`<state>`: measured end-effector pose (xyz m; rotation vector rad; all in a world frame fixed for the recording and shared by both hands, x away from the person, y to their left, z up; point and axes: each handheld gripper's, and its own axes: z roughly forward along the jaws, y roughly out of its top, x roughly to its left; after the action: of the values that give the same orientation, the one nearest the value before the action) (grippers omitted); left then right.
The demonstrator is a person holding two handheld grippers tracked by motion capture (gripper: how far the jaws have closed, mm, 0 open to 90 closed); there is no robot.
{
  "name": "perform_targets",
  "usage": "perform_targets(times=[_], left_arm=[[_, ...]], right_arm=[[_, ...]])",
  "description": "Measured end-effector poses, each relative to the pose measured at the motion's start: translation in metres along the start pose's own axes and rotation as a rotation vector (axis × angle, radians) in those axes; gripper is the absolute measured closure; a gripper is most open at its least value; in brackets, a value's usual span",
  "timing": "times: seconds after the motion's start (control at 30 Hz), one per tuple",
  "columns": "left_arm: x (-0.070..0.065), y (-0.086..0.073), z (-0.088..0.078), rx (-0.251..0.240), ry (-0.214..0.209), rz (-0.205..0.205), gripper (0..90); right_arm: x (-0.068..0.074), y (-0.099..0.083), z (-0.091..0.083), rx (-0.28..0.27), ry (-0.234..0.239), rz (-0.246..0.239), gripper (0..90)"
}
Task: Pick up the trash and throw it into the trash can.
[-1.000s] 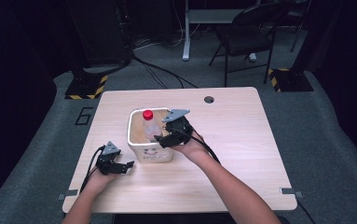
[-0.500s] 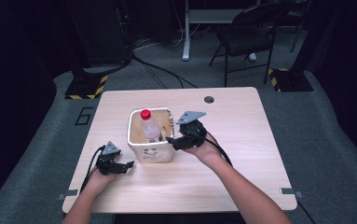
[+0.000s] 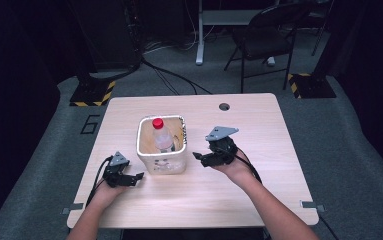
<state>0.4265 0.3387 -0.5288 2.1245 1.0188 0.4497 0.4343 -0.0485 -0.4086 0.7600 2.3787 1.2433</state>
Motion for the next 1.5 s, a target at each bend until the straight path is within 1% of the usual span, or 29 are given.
perform_targets(times=[0.03, 0.07, 0.13, 0.17, 0.3, 0.33, 0.4, 0.43, 0.47, 0.57, 0.63, 0.7, 0.77, 0.87, 1.0, 1.03, 1.07, 1.17, 1.23, 1.27, 1.37, 1.4, 1.43, 1.5], left_arm=[[0.000, 0.000, 0.000, 0.000, 0.000, 0.000, 14.0], [0.000, 0.000, 0.000, 0.000, 0.000, 0.001, 14.0], [0.000, 0.000, 0.000, 0.000, 0.000, 0.000, 14.0], [0.000, 0.000, 0.000, 0.000, 0.000, 0.000, 14.0], [0.000, 0.000, 0.000, 0.000, 0.000, 0.000, 14.0], [0.000, 0.000, 0.000, 0.000, 0.000, 0.001, 14.0], [0.000, 0.000, 0.000, 0.000, 0.000, 0.000, 14.0], [0.000, 0.000, 0.000, 0.000, 0.000, 0.000, 14.0], [0.000, 0.000, 0.000, 0.000, 0.000, 0.000, 14.0], [0.000, 0.000, 0.000, 0.000, 0.000, 0.000, 14.0], [0.000, 0.000, 0.000, 0.000, 0.000, 0.000, 14.0], [0.000, 0.000, 0.000, 0.000, 0.000, 0.000, 14.0], [0.000, 0.000, 0.000, 0.000, 0.000, 0.000, 14.0], [0.000, 0.000, 0.000, 0.000, 0.000, 0.000, 14.0], [0.000, 0.000, 0.000, 0.000, 0.001, -0.001, 14.0], [-0.001, 0.000, 0.000, -0.001, 0.000, -0.007, 14.0], [0.000, 0.000, 0.000, -0.001, 0.001, -0.004, 14.0], [0.000, 0.000, 0.000, 0.000, 0.001, -0.003, 14.0], [0.000, 0.000, 0.000, -0.001, 0.000, -0.006, 14.0], [0.000, 0.000, 0.000, -0.001, 0.000, -0.006, 14.0], [0.000, 0.000, 0.000, -0.001, 0.001, -0.004, 14.0], [0.000, 0.000, 0.000, -0.001, 0.001, -0.004, 14.0], [0.000, 0.000, 0.000, 0.000, 0.002, -0.001, 14.0], [0.000, 0.000, 0.000, 0.000, 0.002, -0.002, 14.0]], right_arm=[[0.000, 0.000, 0.000, 0.000, 0.000, 0.000, 23.6], [-0.001, -0.005, -0.001, -0.001, -0.003, 0.000, 23.8], [-0.002, -0.008, -0.002, 0.002, -0.005, 0.004, 23.8], [-0.003, -0.014, -0.003, 0.003, -0.005, 0.016, 24.1], [-0.006, -0.023, -0.004, 0.011, -0.011, 0.023, 24.3], [-0.008, -0.029, -0.006, 0.016, -0.013, 0.039, 24.4], [-0.009, -0.032, -0.006, 0.018, -0.018, 0.045, 24.4], [-0.012, -0.039, -0.007, 0.023, -0.024, 0.055, 24.5], [-0.012, -0.041, -0.008, 0.024, -0.026, 0.066, 24.5], [-0.015, -0.048, -0.009, 0.031, -0.033, 0.068, 24.5], [-0.018, -0.058, -0.010, 0.044, -0.043, 0.090, 24.5], [-0.018, -0.061, -0.010, 0.047, -0.043, 0.094, 24.5], [-0.020, -0.070, -0.011, 0.060, -0.050, 0.104, 24.5], [-0.020, -0.078, -0.011, 0.078, -0.055, 0.117, 24.5], [-0.021, -0.085, -0.011, 0.089, -0.061, 0.120, 24.7], [-0.022, -0.087, -0.011, 0.096, -0.064, 0.124, 24.7], [-0.024, -0.091, -0.012, 0.103, -0.070, 0.132, 24.6], [-0.027, -0.095, -0.013, 0.107, -0.077, 0.140, 24.7], [-0.031, -0.101, -0.014, 0.112, -0.093, 0.156, 24.7], [-0.031, -0.101, -0.014, 0.112, -0.093, 0.156, 24.7], [-0.038, -0.111, -0.013, 0.133, -0.115, 0.189, 24.7], [-0.038, -0.111, -0.013, 0.133, -0.115, 0.189, 24.7], [-0.041, -0.116, -0.013, 0.148, -0.132, 0.197, 24.5], [-0.044, -0.121, -0.013, 0.158, -0.149, 0.209, 23.8]])
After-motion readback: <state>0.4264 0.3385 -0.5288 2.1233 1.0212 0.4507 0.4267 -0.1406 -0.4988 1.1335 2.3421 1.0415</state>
